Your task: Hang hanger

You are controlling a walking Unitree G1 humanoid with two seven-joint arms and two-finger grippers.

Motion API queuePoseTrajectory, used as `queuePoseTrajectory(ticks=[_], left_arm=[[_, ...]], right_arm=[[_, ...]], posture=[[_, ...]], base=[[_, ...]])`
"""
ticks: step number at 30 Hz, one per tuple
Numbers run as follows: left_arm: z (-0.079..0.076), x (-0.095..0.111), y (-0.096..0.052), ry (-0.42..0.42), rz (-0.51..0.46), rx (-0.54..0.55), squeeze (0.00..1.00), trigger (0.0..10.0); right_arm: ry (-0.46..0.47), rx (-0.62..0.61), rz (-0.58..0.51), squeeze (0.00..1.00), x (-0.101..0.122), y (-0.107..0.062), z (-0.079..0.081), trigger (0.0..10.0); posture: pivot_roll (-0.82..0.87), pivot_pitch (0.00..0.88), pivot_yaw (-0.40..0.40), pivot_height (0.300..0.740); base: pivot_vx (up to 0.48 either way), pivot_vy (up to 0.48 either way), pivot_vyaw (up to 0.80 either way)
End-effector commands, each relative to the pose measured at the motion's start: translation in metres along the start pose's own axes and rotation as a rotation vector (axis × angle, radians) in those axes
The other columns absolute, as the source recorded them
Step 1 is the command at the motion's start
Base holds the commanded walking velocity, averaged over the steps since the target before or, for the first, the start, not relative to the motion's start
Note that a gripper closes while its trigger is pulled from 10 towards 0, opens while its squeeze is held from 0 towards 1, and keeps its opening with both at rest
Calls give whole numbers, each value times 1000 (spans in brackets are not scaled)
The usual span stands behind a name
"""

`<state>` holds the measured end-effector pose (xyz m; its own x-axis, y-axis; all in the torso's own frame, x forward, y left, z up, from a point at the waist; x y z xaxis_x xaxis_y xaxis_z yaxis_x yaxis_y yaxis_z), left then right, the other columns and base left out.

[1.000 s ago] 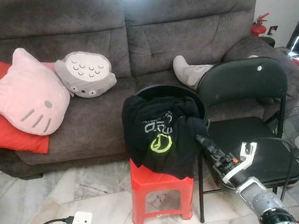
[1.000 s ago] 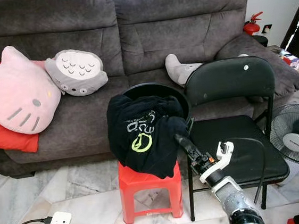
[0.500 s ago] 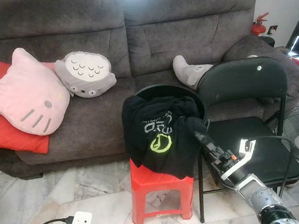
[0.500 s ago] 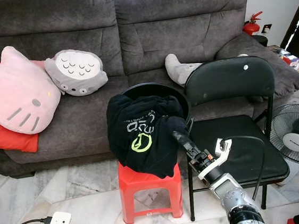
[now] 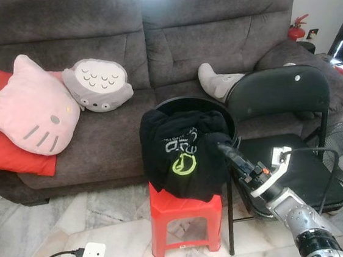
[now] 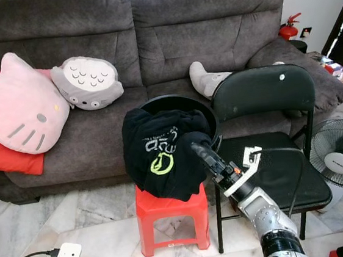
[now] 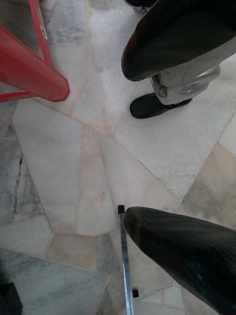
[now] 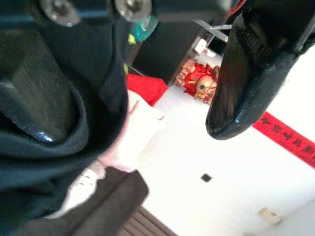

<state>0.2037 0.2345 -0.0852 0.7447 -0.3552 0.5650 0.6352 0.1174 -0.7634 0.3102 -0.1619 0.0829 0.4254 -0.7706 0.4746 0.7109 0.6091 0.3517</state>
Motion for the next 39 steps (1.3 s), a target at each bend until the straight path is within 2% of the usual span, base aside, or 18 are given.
queuePoseTrajectory(ticks=[1,4,5,8,18,22,26,29,31,32,33,34,38,39], left_arm=[[1,-6,-1,21,18,-2,0,10000],[1,-6,-1,20,19,-4,0,10000],[1,-6,-1,20,19,-6,0,10000],[0,-6,-1,21,19,-10,0,10000],[-1,-5,-1,16,18,-15,0,10000],[-1,-5,-1,15,19,-15,0,10000],[-1,-5,-1,15,21,-15,0,10000],[-1,-6,-1,13,22,-13,0,10000],[-1,-6,-1,12,22,-13,0,10000],[-1,-6,-1,12,23,-12,0,10000],[-1,-6,-1,13,26,-15,0,10000],[-1,-6,-1,15,27,-15,0,10000],[-1,-6,-1,16,28,-16,0,10000],[-1,-6,-1,16,27,-16,0,10000]], right_arm=[[-26,82,20,0,2,10,16,10000],[-37,125,30,0,2,15,26,10000],[-56,165,45,0,2,19,37,10000],[-84,217,70,0,0,24,52,10000],[-130,272,112,0,-4,27,80,10000],[-146,230,105,0,-5,21,81,10000],[-170,120,73,0,-6,10,71,10000],[-303,-70,31,0,2,0,60,10000],[-335,-111,31,0,4,-2,58,10000],[-442,-186,62,0,5,-6,55,10000],[-576,-262,135,0,5,-17,60,10000],[-624,-269,161,0,5,-20,64,10000],[-684,-264,224,0,2,-26,71,10000],[-871,-264,413,0,-6,-36,76,10000]], posture=[[3,0,-6,740],[3,0,-6,740],[-2,0,-6,740],[-7,0,-6,740],[-10,0,-12,740],[-11,0,-14,740],[-11,0,-18,740],[-12,0,-20,740],[-12,0,-20,740],[-22,0,-15,740],[-31,0,-15,740],[-31,0,-15,740],[-37,0,-14,740],[-46,0,-12,740]], base=[[0,0,0],[0,0,0],[0,0,0],[0,0,0],[0,0,0],[0,0,0],[0,0,0],[0,0,0],[0,0,0],[0,0,0],[0,0,0],[0,0,0],[0,0,0],[0,0,0]])
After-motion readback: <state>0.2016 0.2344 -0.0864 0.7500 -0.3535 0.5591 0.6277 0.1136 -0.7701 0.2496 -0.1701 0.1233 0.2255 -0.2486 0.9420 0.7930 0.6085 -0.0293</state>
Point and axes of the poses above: a point about 5 cm out from each wrist's last joint towards the gripper, its own y axis pointing out of the wrist towards the gripper, its own x axis along the axis of the wrist's last joint, z = x × y, the point moved 2 cm from there along y, pointing out of the wrist towards the gripper, and after that the axes turned 7 degrees about y, right-handed, at the moved point
